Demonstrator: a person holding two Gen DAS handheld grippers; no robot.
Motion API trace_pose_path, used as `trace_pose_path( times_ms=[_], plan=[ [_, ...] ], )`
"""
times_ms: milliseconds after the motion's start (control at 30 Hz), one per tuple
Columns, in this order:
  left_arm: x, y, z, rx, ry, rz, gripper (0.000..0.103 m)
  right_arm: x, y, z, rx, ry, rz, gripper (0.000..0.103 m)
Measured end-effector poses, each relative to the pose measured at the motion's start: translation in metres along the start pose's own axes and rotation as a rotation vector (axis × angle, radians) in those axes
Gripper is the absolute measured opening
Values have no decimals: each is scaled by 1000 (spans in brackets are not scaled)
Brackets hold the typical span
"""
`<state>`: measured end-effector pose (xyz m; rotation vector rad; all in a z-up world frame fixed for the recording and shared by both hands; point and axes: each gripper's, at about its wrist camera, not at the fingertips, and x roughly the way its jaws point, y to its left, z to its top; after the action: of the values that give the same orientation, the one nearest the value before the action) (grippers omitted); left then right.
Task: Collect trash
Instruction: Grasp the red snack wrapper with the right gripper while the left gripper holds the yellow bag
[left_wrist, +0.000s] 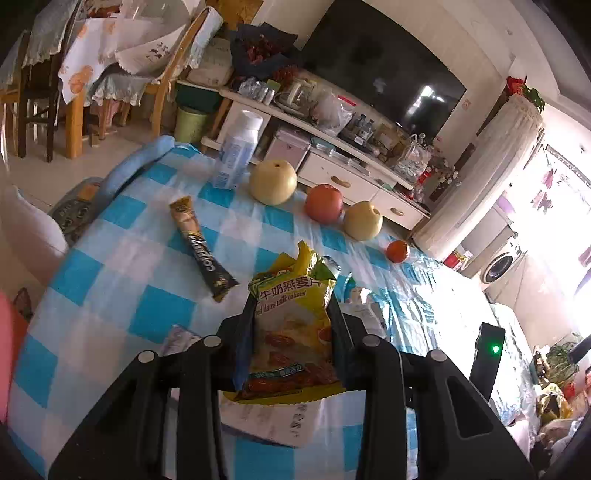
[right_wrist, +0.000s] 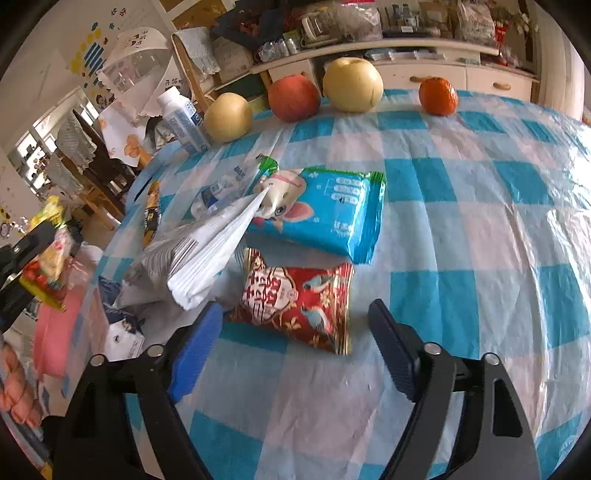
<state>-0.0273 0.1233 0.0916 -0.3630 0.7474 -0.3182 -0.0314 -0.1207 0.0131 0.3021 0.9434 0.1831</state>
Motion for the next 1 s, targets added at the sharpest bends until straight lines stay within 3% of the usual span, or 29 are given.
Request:
trace_pose_path(
  times_ms=[100,500,1000],
  plan=[
    [-5,7,-2,13,-12,9,37,1,3,-1,-8,-13,-13,68],
    [-21,38,-1,36,-26,33,37,-2,18,-9,-94,-59,-98,52],
    [-36,69,-5,26,-15,23,37,-23,23,-31,-61,-129,-163,46]
  ],
)
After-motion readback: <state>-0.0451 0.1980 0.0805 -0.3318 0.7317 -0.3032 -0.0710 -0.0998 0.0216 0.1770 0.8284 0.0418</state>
